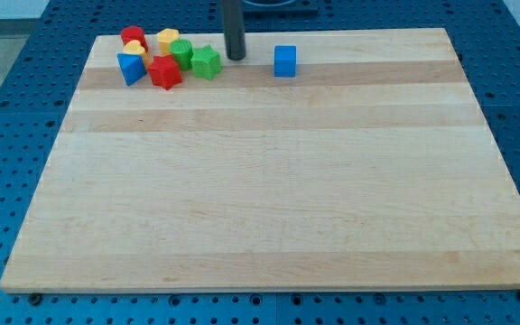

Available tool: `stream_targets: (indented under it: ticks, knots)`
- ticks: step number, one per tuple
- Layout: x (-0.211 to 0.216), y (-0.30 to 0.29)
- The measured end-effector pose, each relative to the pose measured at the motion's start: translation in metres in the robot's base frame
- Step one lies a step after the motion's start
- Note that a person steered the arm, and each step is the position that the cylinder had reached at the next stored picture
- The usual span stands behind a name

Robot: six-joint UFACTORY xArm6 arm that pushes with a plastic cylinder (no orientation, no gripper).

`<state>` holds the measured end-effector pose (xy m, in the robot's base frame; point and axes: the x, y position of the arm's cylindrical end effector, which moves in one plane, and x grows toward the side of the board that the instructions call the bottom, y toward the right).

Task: Point your arm at the blue cube

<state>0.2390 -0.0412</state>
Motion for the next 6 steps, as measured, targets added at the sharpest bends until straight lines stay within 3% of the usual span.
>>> stream_targets:
  ticks: [2,3,6]
  knots:
    - [-0.021,0.086]
    - [-0.008,0.109]
    - [0.038,0.108]
